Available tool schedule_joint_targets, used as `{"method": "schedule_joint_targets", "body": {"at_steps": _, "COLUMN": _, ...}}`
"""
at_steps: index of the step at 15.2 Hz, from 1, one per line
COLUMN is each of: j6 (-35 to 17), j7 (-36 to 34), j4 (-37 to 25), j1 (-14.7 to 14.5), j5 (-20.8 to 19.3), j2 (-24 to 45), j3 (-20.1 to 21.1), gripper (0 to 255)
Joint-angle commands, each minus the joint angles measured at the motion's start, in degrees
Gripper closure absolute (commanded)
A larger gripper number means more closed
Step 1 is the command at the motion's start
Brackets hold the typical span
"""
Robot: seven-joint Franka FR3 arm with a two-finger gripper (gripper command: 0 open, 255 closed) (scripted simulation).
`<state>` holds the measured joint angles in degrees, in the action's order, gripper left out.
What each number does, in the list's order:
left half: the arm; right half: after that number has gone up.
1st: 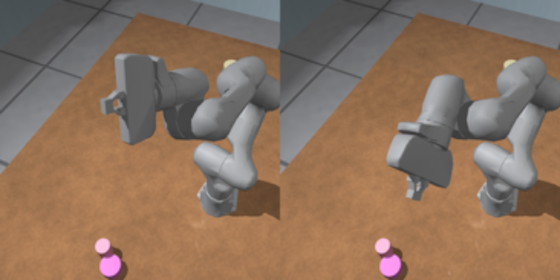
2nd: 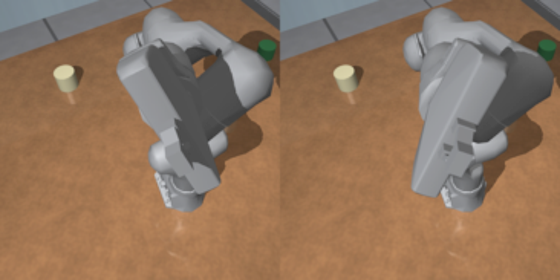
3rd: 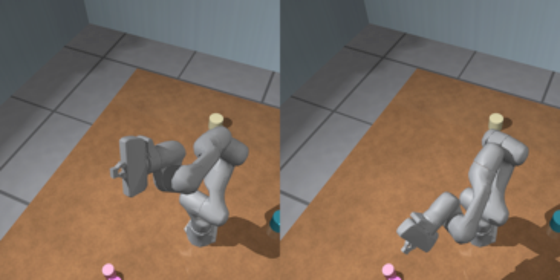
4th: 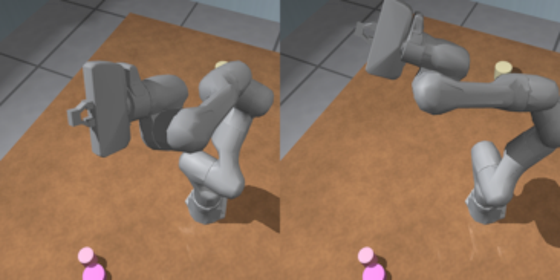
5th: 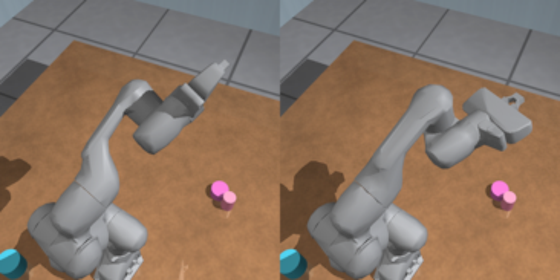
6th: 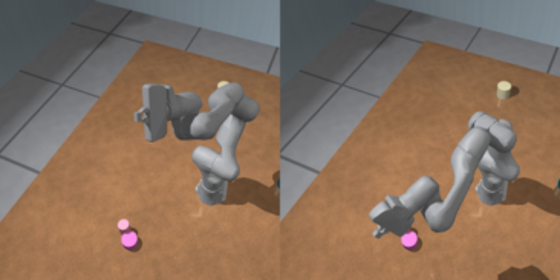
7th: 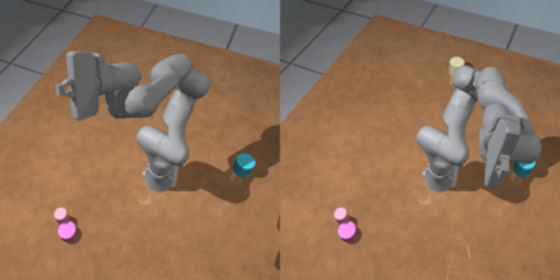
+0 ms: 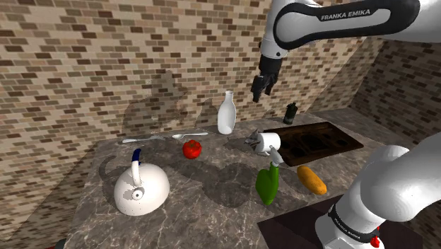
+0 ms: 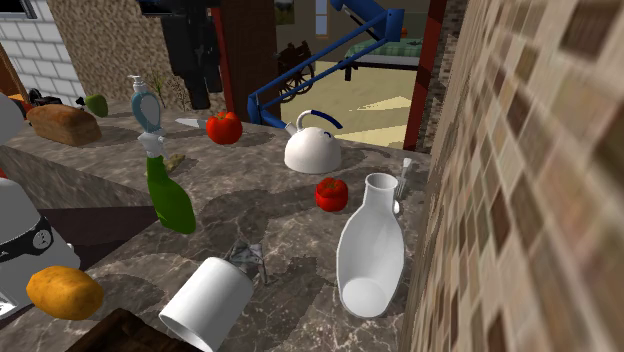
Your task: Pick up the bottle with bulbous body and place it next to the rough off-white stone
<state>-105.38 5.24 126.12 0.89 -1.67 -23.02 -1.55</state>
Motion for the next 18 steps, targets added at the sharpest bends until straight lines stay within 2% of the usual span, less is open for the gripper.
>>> {"method": "schedule_joint_targets", "body": {"at_steps": 1, "j6": -1.2, "j7": 1.2, "j4": -3.8, "j1": 0.2, "j5": 0.0, "j2": 5.1, "j3": -0.8, "gripper": 0}}
{"method": "schedule_joint_targets", "body": {"at_steps": 10, "j6": -3.3, "j7": 7.0, "j4": -21.2, "j1": 1.6, "j5": 1.8, "j2": 25.5, "j3": -3.5, "gripper": 0}}
{"method": "schedule_joint_targets", "body": {"at_steps": 18, "j6": 0.5, "j7": 11.3, "j4": -44.1, "j1": 4.1, "j5": 4.4, "j2": 45.5, "j3": -4.2, "gripper": 0}}
